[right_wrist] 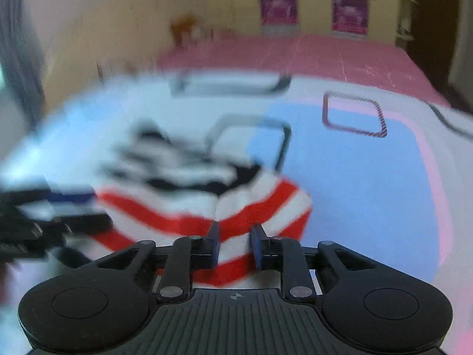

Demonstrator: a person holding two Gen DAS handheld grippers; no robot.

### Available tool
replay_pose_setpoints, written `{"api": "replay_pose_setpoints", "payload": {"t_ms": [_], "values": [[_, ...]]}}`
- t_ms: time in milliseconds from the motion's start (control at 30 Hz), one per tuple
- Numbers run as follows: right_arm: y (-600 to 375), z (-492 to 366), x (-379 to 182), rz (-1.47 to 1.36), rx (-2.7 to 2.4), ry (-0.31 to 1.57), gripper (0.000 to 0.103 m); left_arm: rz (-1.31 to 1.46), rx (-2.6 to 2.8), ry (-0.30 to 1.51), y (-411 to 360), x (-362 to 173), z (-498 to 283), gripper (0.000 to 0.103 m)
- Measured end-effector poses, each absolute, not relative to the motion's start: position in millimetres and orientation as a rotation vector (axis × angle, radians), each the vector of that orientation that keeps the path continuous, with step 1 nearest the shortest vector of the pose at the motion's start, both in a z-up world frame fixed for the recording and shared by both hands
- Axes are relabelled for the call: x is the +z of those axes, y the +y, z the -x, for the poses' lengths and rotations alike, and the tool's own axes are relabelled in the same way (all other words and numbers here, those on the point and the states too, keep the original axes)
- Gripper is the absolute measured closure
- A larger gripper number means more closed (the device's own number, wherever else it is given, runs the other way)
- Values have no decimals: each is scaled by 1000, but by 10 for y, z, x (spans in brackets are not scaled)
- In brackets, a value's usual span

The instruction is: Fold small clothes

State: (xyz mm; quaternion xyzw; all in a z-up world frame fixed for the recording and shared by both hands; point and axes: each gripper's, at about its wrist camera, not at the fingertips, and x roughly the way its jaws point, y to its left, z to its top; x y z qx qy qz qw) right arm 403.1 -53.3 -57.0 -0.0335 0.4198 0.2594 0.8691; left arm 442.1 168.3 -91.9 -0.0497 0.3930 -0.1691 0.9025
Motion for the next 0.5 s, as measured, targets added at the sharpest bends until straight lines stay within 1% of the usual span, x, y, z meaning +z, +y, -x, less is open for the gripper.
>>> {"api": "replay_pose_setpoints", "payload": {"t_ms": [33, 100, 200, 267, 300, 400, 467, 500], "values": [[-529, -4038, -634, 95, 528, 854, 81, 90, -350, 795, 1663, -953, -4401, 48], [-574, -4080, -632, 52, 517, 881, 81, 83, -351, 796, 1654, -940, -4389, 48], [-579, -4041, -646, 64, 527, 864, 81, 88, -358, 795, 1696, -926, -4369, 48], [-653, -4001, -568, 27, 521, 860, 81, 83, -350, 775, 1707, -810, -4280, 56], [-696, -3935, -477, 16, 529, 840, 81, 87, -362, 755, 1725, -750, -4218, 57], [-838, -3553, -230, 21, 597, 785, 81, 98, -393, 704, 1722, -580, -3861, 57], [-863, -3305, -179, 55, 638, 771, 81, 89, -420, 696, 1668, -544, -3692, 61], [-868, -3217, -195, 75, 651, 781, 81, 74, -431, 706, 1624, -575, -3647, 59]]}}
